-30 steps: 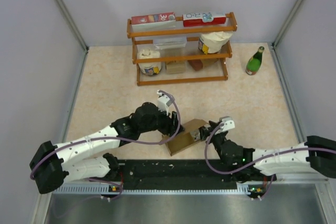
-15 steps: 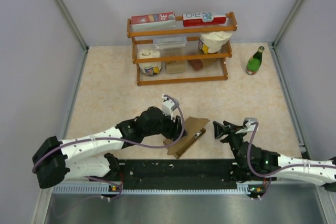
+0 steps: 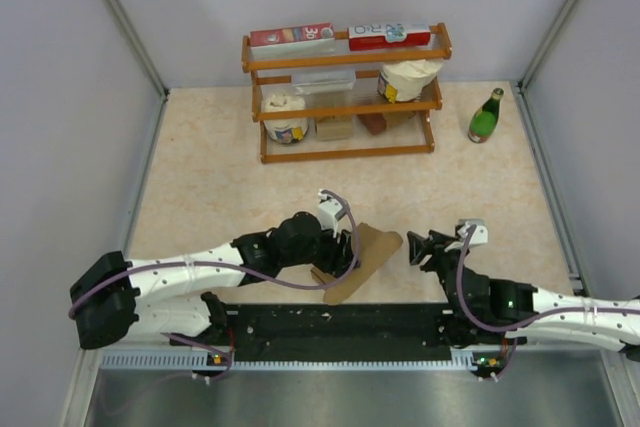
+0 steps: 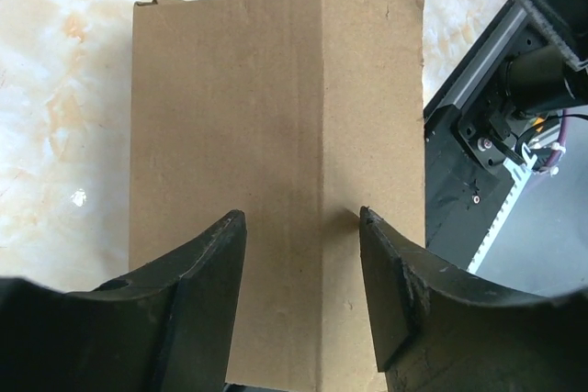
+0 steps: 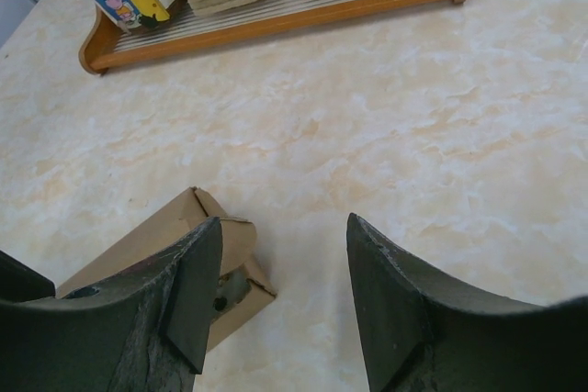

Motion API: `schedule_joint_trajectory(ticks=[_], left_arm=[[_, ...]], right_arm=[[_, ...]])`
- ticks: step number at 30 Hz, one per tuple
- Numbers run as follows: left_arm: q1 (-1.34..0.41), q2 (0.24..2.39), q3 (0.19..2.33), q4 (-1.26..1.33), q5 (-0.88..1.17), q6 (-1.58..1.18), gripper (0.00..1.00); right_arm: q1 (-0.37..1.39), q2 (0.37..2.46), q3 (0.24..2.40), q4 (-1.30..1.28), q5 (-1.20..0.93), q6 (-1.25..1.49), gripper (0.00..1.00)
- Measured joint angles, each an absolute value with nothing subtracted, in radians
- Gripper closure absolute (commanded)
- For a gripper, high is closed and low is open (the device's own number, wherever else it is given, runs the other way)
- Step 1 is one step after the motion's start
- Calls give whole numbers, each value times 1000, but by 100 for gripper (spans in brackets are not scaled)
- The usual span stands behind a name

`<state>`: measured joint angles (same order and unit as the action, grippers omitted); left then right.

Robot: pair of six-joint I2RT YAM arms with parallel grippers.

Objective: Fold the paper box

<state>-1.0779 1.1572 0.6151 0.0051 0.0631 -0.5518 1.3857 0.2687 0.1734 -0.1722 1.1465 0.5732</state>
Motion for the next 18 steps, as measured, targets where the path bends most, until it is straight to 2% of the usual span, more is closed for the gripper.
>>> schedule_joint_trajectory(ticks=[18], left_arm=[[-1128, 1271, 615, 62, 45, -577, 49]], right_arm=[[1386, 409, 344, -332, 1045, 611, 46]])
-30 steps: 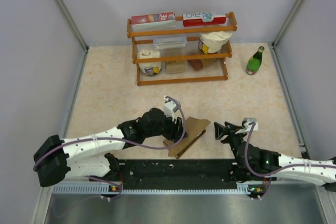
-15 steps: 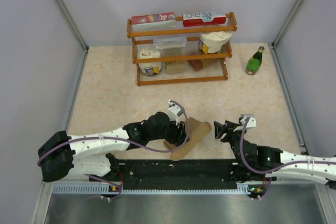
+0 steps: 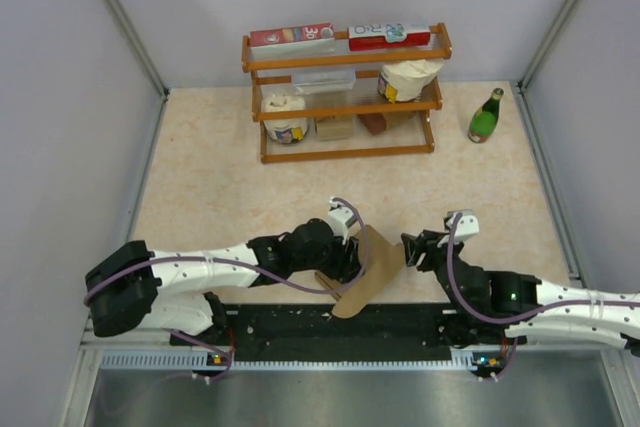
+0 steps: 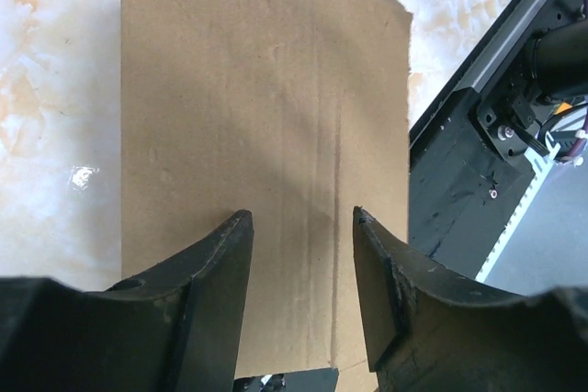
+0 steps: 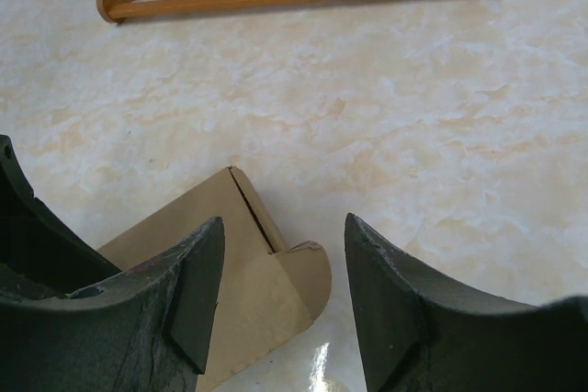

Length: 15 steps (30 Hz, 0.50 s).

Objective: Fold the paper box

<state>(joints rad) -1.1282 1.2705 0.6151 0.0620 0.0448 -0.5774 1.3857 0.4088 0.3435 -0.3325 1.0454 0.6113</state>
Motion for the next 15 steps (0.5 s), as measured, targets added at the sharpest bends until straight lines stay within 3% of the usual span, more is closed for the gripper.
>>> schedule_joint_trajectory(ticks=[15], left_arm=[[-1154, 1336, 615, 89, 28, -582, 60]], right_arm=[[1336, 430, 376, -438, 891, 641, 49]])
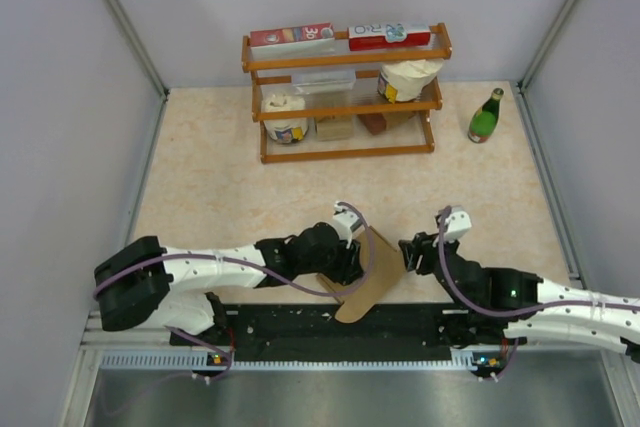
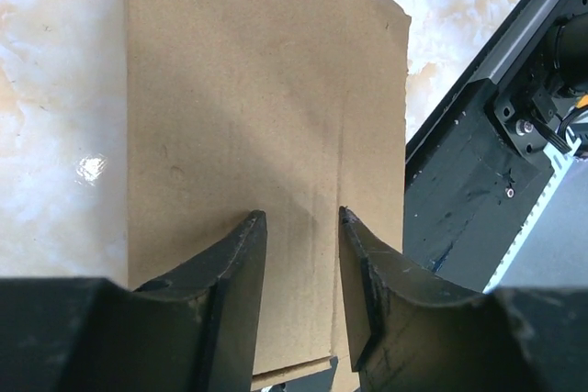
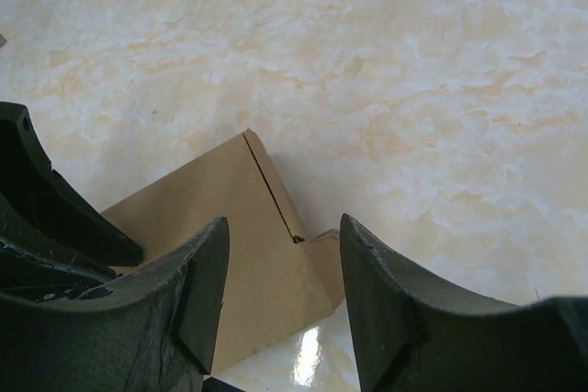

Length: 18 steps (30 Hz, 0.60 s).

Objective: Fold the paper box

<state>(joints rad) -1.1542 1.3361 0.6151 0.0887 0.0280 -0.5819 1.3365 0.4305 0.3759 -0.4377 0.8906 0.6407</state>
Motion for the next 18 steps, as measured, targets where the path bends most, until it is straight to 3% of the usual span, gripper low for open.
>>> schedule_joint_trajectory(ticks=[3, 8, 12, 16, 18], left_arm=[[-1156, 1336, 616, 87, 24, -583, 59], [-1161, 1264, 623, 12, -36, -586, 55], [-1161, 1083, 652, -77, -131, -601, 72], [-1184, 897, 665, -139, -257, -666, 100], [-1214, 849, 655, -179, -305, -717, 100]], right_arm=[[1288, 483, 408, -442, 818, 633, 50], [1118, 624, 489, -453, 631, 595, 61], [920, 706, 527, -456, 467, 557, 72], [747, 775, 543, -457, 330, 512, 86], [683, 817, 545, -453, 259, 490, 93]])
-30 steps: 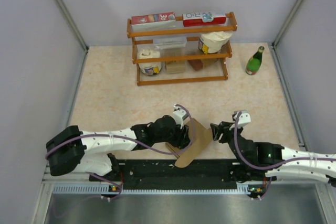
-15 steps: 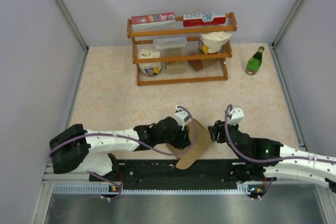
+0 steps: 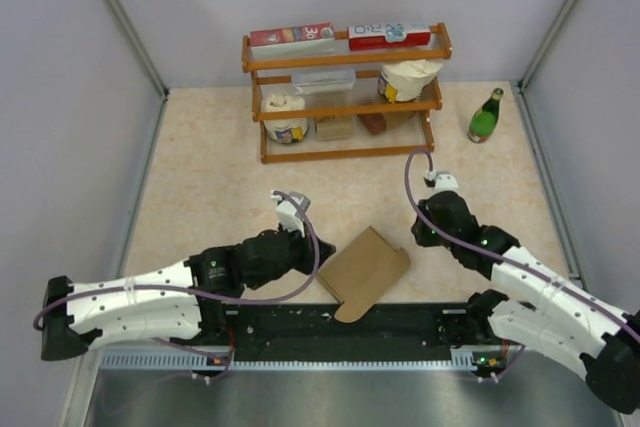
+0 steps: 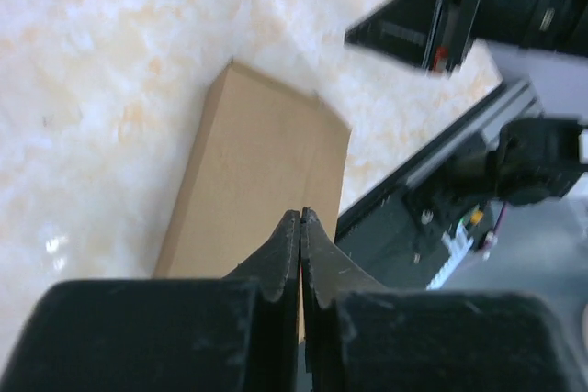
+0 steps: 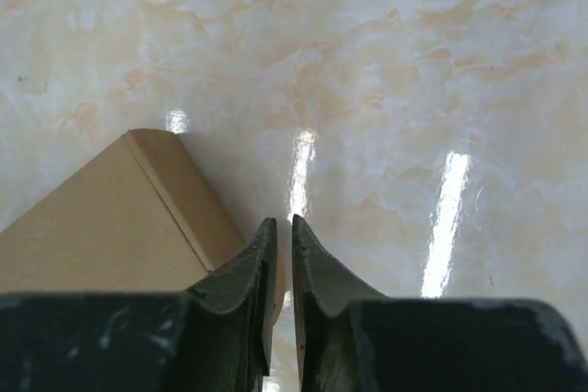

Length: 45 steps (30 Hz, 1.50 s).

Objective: Fold the paper box

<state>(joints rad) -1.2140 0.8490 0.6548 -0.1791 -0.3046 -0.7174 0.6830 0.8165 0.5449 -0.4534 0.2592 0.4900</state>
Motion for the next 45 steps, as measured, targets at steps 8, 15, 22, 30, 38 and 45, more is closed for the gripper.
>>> schedule_joint_trajectory(ticks=[8, 15, 22, 30, 38, 45], left_arm=[[-1374, 908, 511, -344, -406, -999, 100], [-1431, 966, 470, -398, -440, -1189, 100], [-1436, 1050, 470, -368, -465, -1258, 100], [-1433, 1142, 470, -329, -484, -1279, 100], [-1338, 1140, 470, -298, -511, -1216, 100], [-1180, 1132, 468, -223, -472, -1078, 100]], right_arm=[[555, 959, 545, -401, 57, 430, 100], [551, 1065, 545, -340, -55, 395, 100], [551, 1111, 545, -315, -147, 372, 100], [551, 1124, 544, -303, -214, 359, 100], [551, 1123, 538, -295, -235, 360, 100], [551, 1119, 510, -282, -238, 376, 98]])
